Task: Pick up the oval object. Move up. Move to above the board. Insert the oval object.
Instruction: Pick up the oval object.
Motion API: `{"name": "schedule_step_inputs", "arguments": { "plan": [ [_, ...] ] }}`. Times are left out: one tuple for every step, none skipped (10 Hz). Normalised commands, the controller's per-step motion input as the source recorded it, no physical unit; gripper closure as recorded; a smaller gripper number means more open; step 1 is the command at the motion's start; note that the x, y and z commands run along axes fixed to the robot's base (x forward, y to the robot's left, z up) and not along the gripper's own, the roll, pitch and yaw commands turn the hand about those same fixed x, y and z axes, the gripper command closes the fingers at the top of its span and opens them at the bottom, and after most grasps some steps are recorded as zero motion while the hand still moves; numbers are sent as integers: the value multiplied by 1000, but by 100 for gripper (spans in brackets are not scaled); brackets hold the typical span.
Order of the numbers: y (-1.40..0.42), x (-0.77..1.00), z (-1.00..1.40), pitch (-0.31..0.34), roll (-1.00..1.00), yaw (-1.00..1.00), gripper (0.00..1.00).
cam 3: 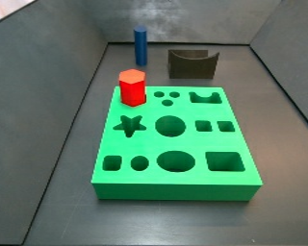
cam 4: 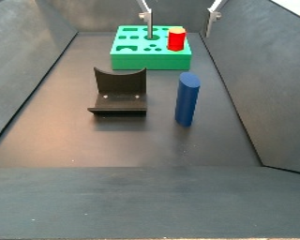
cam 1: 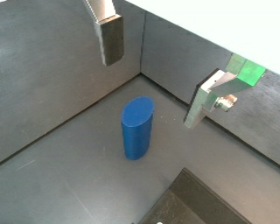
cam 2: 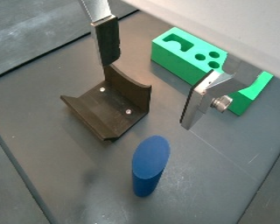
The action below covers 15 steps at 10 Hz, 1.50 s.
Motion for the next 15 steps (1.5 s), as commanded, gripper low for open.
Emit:
{"name": "schedule_step_inputs", "arguments": {
  "plan": [
    [51,-129,-131,-59,0,0,0],
    [209,-71,-871,-156,-66,94,0],
    [209,0,-971,-139,-21,140,0],
    [203,0,-974,-140,-16,129,0],
    [166,0,-1000,-127,-4,83,0],
    [114,-37,-1000,-124,0,29,0],
    [40,-157,-1000,-96,0,6,0],
    [0,-320,-1000,-91,39,0,0],
    [0,-351,-1000,-90,46,0,0],
    [0,-254,-1000,-126,63,0,0],
    [0,0,-840,-97,211,166,0],
    [0,-20,-334,-134,67,0,0],
    [9,0,0,-10,-40,0,0],
    [0,0,0,0,0,0,0],
    [0,0,0,0,0,0,100]
  ]
}}
